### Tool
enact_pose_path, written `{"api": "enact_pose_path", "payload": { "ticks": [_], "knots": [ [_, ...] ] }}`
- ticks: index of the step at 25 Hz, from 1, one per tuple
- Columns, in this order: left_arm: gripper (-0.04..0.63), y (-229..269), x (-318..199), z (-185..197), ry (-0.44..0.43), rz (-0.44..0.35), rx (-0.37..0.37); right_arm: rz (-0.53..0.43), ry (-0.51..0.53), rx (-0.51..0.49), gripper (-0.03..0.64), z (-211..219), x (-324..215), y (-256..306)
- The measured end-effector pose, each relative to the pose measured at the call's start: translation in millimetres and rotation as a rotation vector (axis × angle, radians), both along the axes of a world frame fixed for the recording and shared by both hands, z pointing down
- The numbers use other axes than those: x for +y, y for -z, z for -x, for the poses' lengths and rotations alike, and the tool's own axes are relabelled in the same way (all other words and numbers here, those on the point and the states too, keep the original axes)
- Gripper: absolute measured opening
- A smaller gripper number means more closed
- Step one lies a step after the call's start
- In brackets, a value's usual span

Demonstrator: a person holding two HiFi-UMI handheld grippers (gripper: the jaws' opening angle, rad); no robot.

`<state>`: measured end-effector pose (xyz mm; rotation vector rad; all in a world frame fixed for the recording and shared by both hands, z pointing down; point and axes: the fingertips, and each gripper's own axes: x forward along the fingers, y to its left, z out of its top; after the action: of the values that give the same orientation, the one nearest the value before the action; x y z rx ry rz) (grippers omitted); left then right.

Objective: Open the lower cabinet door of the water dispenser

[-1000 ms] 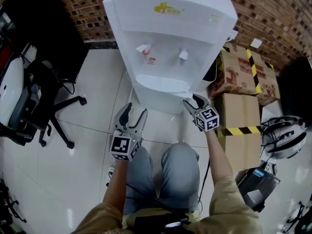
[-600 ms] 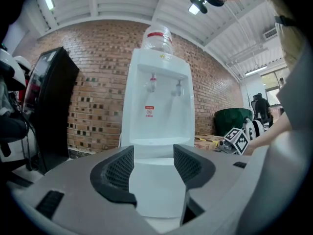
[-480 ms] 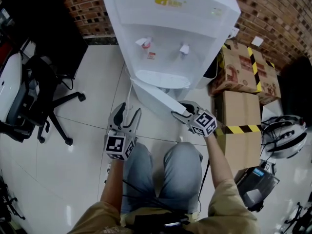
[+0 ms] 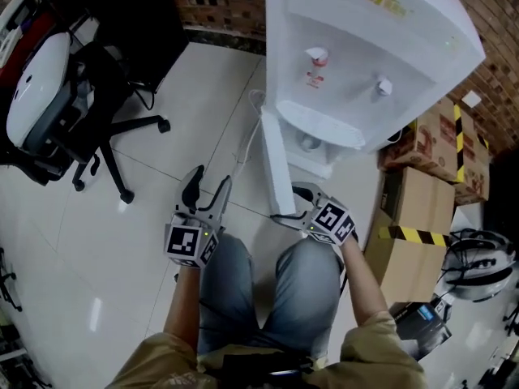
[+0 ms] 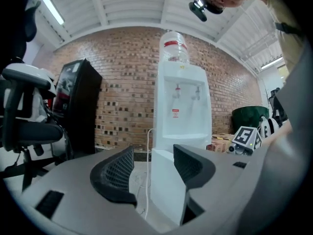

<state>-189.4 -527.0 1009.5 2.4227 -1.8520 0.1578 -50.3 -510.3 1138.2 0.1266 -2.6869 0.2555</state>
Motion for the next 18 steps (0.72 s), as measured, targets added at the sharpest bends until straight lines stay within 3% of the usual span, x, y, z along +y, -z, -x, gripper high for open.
{"api": "enact_pose_path", "payload": {
  "ticks": [2,4,8,11,13,15,18],
  "knots": [
    [0.232,0.5,9.5,21.3,0.054,0.000,0.019,0.002,0.105,0.011,0.386,30.6,14.9,-1.6],
    [0.232,2.5,17.6,40.4,0.106,-0.001,0.062,0.018,0.158,-0.043,0.385,66.7,23.9,-0.4],
    [0.232,14.0,29.9,64.8,0.161,-0.011,0.044,0.105,0.137,-0.150,0.364,110.9,24.4,7.8],
    [0.232,28.7,42.7,77.3,0.199,0.033,0.068,0.115,0.059,-0.105,0.395,129.9,24.7,4.0],
    [0.232,56.1,52.9,69.7,0.186,0.081,0.078,0.221,-0.008,-0.067,0.491,128.9,33.6,7.5],
    [0.232,101.2,62.2,48.3,0.137,0.126,0.057,0.342,-0.089,-0.007,0.500,108.0,45.7,17.6],
    [0.232,179.4,60.6,17.5,0.050,0.176,0.047,0.346,-0.262,0.176,0.500,45.6,42.2,39.5]
  ]
}}
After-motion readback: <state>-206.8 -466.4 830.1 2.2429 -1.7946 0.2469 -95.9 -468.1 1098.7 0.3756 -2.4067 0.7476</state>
